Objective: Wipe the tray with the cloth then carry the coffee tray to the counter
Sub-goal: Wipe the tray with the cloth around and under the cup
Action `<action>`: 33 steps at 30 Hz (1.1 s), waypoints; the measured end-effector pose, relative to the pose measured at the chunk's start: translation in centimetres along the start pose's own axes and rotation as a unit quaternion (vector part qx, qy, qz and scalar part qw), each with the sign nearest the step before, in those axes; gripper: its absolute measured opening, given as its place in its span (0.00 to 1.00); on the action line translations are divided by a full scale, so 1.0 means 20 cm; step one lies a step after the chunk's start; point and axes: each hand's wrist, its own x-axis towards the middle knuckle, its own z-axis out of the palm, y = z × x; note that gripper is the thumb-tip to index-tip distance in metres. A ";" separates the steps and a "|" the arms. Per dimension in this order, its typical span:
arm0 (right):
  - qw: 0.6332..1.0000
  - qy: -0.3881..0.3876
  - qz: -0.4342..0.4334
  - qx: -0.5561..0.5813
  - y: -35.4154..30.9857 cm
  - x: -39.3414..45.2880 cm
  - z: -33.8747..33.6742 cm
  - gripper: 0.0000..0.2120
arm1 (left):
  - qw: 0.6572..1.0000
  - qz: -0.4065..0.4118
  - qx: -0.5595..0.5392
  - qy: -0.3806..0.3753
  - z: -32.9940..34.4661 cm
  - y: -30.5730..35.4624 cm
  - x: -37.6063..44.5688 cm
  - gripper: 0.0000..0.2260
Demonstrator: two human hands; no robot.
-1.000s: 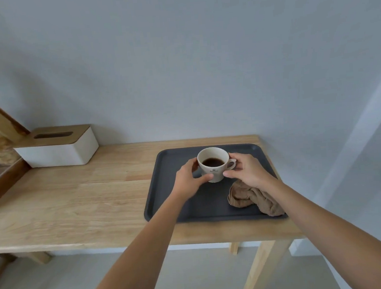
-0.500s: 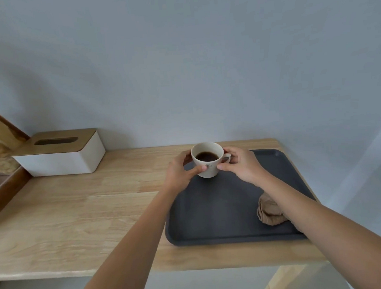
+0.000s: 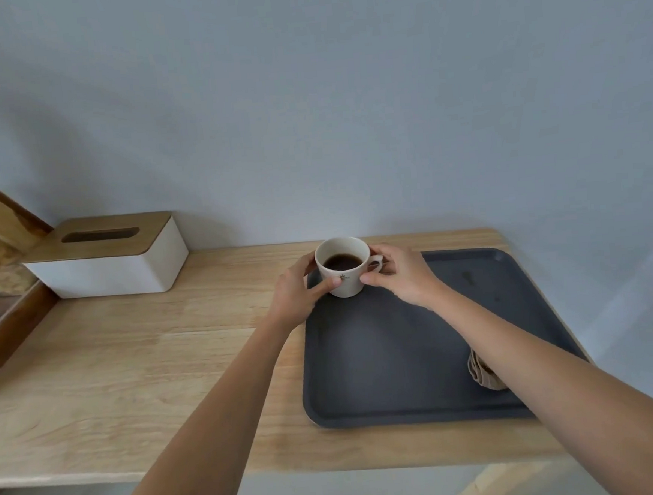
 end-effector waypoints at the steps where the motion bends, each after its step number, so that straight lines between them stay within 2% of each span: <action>1: 1.000 -0.022 0.001 -0.015 -0.01 -0.02 -0.02 0.30 | 1.000 0.002 0.003 -0.004 0.01 0.01 -0.03 0.26; 3: 0.996 -0.053 0.014 -0.070 -0.01 -0.09 -0.08 0.36 | 1.000 0.003 0.018 -0.012 0.04 0.03 -0.10 0.24; 4: 0.993 -0.056 0.007 -0.106 0.00 -0.14 -0.13 0.36 | 0.999 -0.003 0.036 -0.015 0.06 0.03 -0.14 0.25; 7: 0.980 -0.029 -0.049 -0.193 0.07 -0.37 -0.33 0.26 | 0.983 -0.087 0.153 -0.044 0.16 0.01 -0.32 0.35; 9: 0.976 -0.009 -0.056 -0.212 0.13 -0.56 -0.47 0.22 | 0.967 -0.119 0.218 -0.052 0.23 0.01 -0.44 0.38; 12: 0.974 -0.050 -0.038 -0.218 0.24 -0.77 -0.55 0.19 | 0.945 -0.106 0.307 -0.036 0.30 0.02 -0.54 0.37; 15: 0.962 -0.102 -0.049 -0.250 0.32 -0.86 -0.48 0.19 | 0.917 -0.080 0.391 -0.010 0.33 0.02 -0.57 0.35; 23: 0.940 -0.080 -0.099 -0.316 0.27 -0.64 -0.19 0.18 | 0.909 -0.060 0.412 -0.023 0.32 0.00 -0.56 0.33; 28: 0.935 -0.032 -0.062 -0.349 0.20 -0.34 0.00 0.18 | 0.911 -0.054 0.408 -0.019 0.32 -0.01 -0.56 0.33; 33: 0.927 -0.016 -0.009 -0.374 0.20 -0.08 0.00 0.19 | 0.915 -0.051 0.400 -0.013 0.32 -0.02 -0.56 0.33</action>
